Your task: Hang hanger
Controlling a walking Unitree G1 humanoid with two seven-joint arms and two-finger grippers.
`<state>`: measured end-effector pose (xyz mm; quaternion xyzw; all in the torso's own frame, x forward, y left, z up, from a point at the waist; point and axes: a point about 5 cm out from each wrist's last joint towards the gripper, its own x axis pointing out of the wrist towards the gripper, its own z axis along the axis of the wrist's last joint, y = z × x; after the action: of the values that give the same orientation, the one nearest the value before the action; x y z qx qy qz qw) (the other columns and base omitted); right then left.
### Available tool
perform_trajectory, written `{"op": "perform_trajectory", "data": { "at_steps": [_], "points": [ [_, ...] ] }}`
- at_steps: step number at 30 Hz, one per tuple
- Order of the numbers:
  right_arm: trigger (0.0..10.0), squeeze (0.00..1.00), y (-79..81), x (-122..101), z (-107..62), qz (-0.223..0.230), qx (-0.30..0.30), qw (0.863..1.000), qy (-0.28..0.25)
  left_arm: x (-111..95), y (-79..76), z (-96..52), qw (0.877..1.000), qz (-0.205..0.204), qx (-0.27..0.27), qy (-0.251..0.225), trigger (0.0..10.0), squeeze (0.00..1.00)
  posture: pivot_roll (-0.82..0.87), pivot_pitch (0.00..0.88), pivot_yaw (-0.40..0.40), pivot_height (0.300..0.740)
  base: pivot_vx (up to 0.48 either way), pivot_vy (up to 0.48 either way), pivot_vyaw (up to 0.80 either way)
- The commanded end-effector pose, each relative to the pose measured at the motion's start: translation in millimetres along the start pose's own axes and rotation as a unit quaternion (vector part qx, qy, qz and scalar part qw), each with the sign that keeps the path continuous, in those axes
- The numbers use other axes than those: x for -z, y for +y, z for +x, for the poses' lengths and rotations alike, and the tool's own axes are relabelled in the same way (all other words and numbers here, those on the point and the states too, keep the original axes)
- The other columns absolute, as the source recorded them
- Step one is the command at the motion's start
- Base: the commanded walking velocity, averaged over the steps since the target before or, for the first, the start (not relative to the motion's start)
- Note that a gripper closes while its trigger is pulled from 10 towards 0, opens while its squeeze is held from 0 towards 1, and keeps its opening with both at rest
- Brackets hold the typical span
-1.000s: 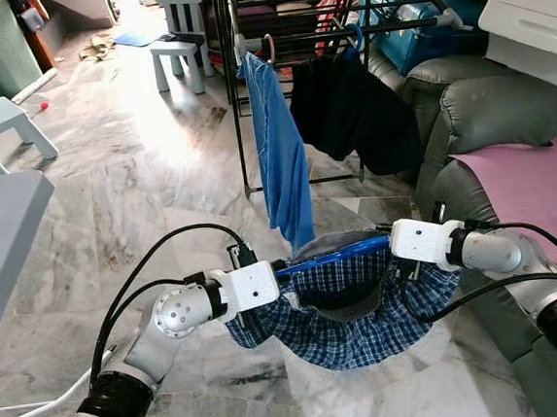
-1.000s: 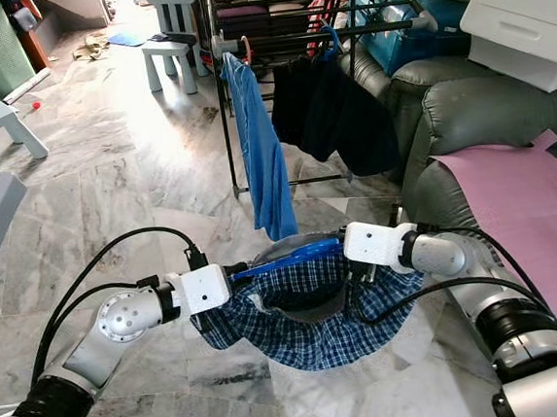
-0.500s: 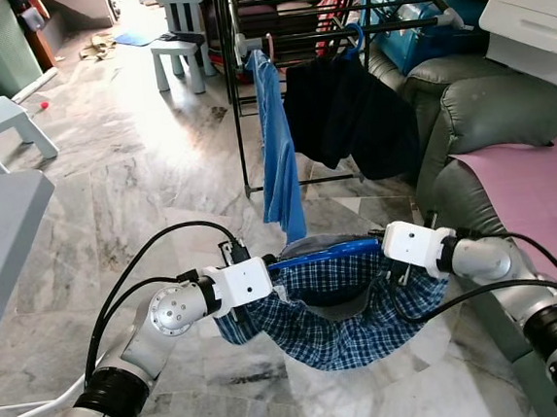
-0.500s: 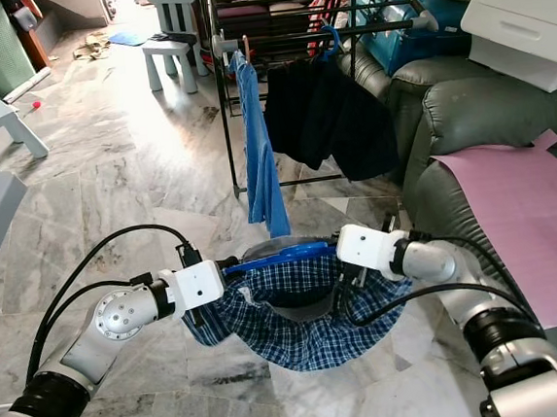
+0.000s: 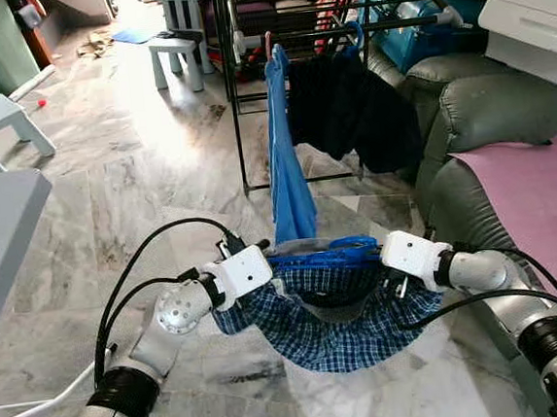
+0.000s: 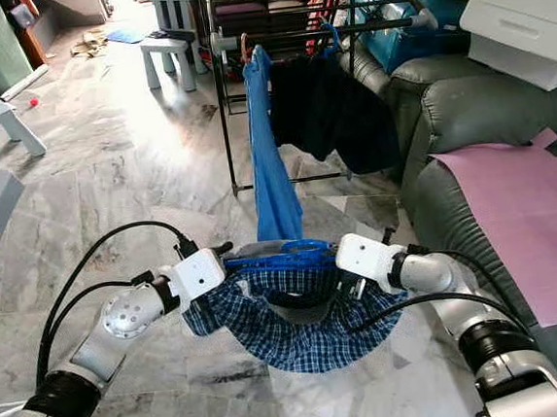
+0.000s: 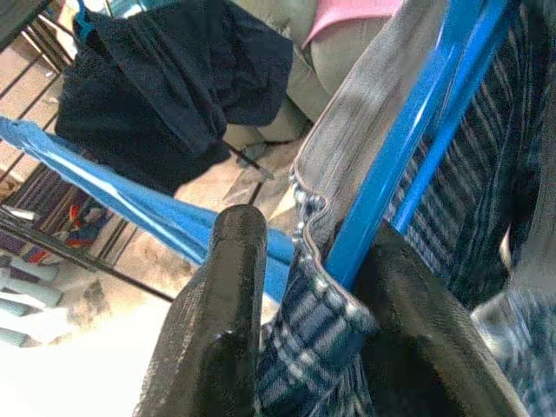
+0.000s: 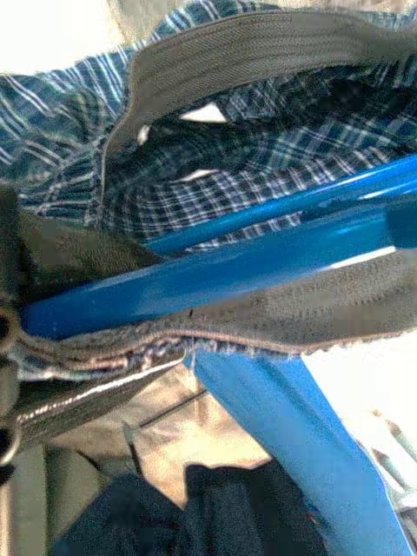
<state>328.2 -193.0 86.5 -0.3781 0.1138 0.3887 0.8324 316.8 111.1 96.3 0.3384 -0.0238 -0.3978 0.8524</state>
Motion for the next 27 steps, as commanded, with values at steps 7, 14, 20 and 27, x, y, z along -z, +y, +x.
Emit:
{"op": "perform_trajectory", "data": {
  "at_steps": [7, 14, 20, 27],
  "points": [
    [0.0, 0.0, -3.7, -1.5, 6.2, 0.028, 0.025, 0.999, 0.022, 0.3, -24.9, -6.9, 0.994, -0.028, 0.105, -0.021, 10.0, 1.0, 0.04, 0.074, -0.025, 0.74, 0.0, 0.0, 0.0],
    [0.0, 0.0, 6.4, -0.6, 10.9, 0.049, 0.017, 0.998, 0.028, 1.3, -17.8, -7.6, 0.996, -0.02, 0.079, -0.021, 10.0, 1.0, 0.04, 0.078, -0.021, 0.74, 0.0, 0.0, 0.0],
    [0.0, 0.0, 16.7, 1.6, 15.1, 0.067, 0.003, 0.997, 0.038, -2.9, -7.6, -7.7, 0.997, -0.053, 0.047, -0.035, 10.0, 1.0, 0.04, 0.081, -0.022, 0.74, 0.0, 0.0, 0.0],
    [0.0, 0.0, 21.1, 4.4, 19.3, 0.099, 0.006, 0.993, 0.059, -6.3, -9.9, -7.7, 0.995, -0.077, 0.052, -0.043, 10.0, 1.0, 0.04, 0.089, -0.024, 0.74, 0.0, 0.0, 0.0]
  ]
}}
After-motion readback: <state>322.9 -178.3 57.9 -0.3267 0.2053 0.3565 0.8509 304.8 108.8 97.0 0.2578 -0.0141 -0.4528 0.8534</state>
